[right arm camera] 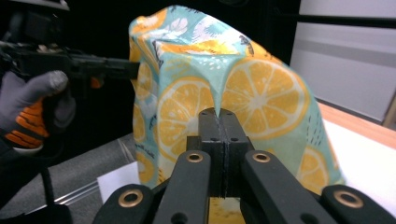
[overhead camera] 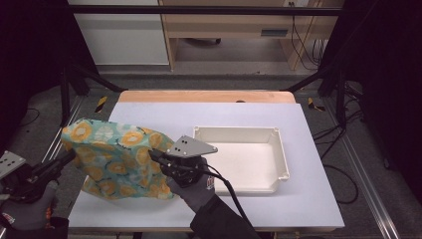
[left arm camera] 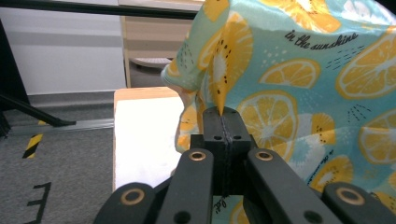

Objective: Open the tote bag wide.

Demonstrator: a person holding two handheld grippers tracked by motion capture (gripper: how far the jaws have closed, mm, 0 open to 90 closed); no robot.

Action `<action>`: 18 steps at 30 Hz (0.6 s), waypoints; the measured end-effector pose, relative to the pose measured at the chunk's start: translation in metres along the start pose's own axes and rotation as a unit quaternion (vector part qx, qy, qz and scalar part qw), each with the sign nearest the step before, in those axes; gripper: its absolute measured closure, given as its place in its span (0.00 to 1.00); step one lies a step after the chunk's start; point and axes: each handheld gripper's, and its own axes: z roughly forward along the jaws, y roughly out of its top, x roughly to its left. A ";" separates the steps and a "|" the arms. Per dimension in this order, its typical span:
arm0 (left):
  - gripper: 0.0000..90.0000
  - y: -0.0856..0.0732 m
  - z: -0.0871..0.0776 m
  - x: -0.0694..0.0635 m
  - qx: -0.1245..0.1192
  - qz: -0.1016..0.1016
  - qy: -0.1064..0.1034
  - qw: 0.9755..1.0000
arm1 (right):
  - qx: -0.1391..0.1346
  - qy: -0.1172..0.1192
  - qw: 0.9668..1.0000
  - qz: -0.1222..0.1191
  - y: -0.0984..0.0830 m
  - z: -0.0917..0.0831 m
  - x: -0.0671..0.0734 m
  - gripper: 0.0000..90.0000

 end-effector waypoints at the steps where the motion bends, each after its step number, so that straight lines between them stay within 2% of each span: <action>1: 1.00 -0.001 -0.003 -0.001 0.000 0.003 0.001 1.000 | 0.000 0.004 1.000 -0.003 0.001 -0.002 0.002 1.00; 6: 1.00 -0.008 -0.012 -0.002 0.000 0.000 -0.006 1.000 | 0.002 0.016 1.000 -0.014 0.000 -0.004 0.011 1.00; 9: 1.00 -0.018 -0.012 -0.005 0.012 0.004 -0.009 1.000 | 0.013 0.026 0.999 -0.015 -0.006 -0.005 0.014 1.00; 13: 1.00 -0.025 -0.009 -0.007 0.023 0.009 -0.008 1.000 | 0.028 0.027 0.999 -0.012 -0.019 -0.003 0.013 1.00; 18: 1.00 -0.031 -0.005 -0.007 0.034 0.011 -0.009 0.999 | 0.045 0.023 0.999 0.006 -0.034 0.004 0.005 1.00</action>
